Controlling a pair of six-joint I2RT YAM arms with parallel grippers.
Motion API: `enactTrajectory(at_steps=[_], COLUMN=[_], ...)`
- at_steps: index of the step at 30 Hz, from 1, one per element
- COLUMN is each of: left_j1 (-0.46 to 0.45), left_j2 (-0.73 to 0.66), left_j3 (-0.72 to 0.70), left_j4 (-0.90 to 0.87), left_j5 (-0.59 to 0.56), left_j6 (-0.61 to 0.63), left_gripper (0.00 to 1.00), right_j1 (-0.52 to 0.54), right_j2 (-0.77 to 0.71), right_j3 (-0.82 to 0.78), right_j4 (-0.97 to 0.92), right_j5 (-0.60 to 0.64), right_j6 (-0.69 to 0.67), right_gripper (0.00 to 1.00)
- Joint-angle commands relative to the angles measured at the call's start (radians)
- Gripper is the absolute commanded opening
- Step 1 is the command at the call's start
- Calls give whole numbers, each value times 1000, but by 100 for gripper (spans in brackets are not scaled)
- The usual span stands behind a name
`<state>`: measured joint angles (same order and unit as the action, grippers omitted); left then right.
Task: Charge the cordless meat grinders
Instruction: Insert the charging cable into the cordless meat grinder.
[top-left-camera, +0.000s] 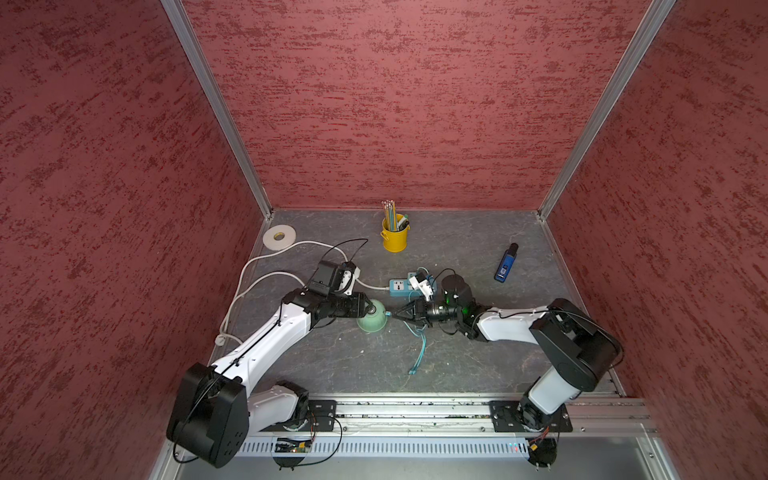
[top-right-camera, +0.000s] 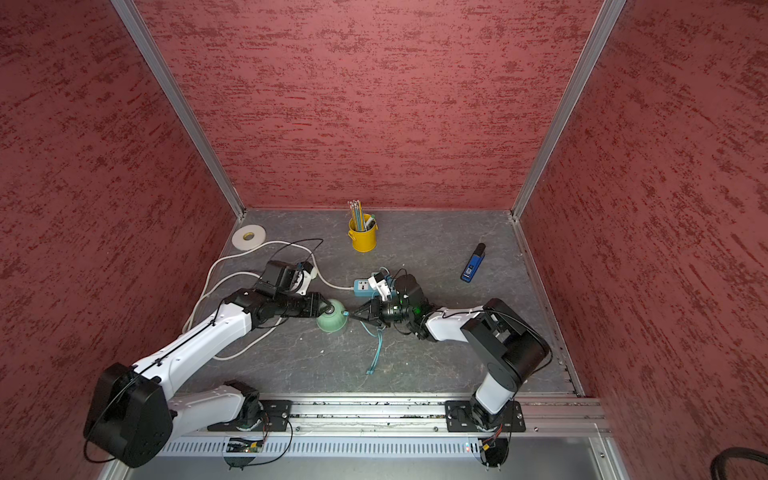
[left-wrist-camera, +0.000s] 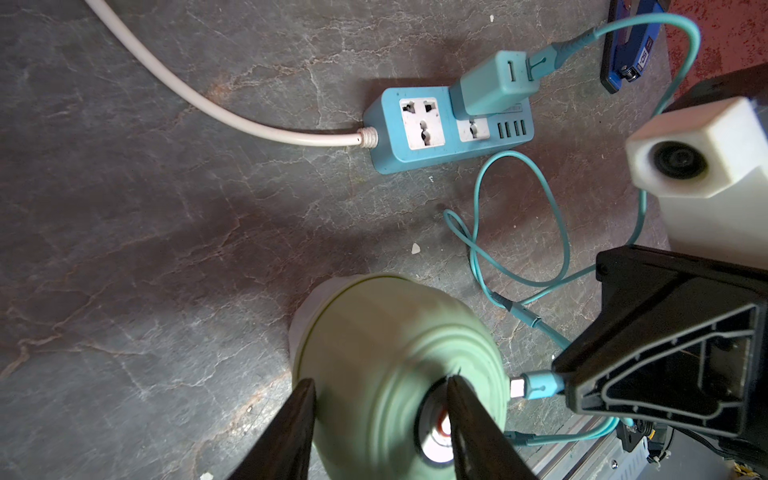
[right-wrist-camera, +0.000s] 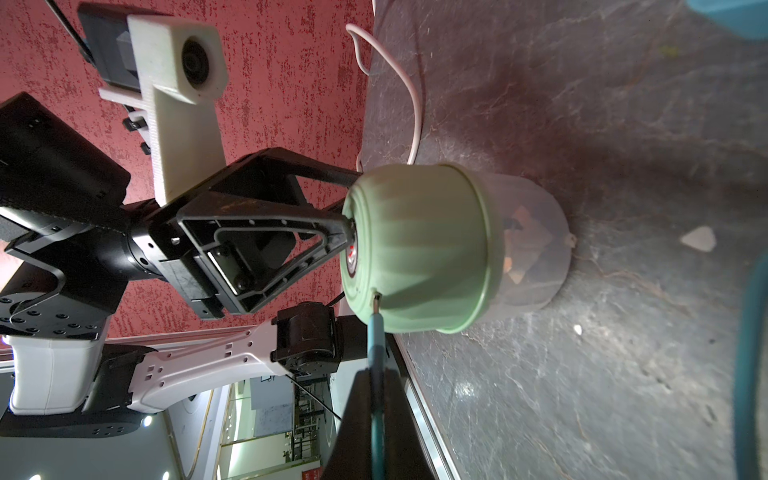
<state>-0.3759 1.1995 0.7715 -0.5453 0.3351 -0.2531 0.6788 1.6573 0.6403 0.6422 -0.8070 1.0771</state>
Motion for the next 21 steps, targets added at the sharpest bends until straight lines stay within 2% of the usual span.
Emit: enactTrajectory(at_steps=[1, 21], left_j1=[-6, -47], left_j2=[22, 60], left_j3=[5, 9], left_j4=[-27, -36], left_j5=[-15, -5], left_j6=[28, 61], left_gripper=[51, 49], right_j1=[-4, 7], right_j2=[22, 53], right_j3=[22, 50], right_j4=[43, 98], right_j5=[-11, -67], right_j6=[9, 28], right_gripper=[0, 0])
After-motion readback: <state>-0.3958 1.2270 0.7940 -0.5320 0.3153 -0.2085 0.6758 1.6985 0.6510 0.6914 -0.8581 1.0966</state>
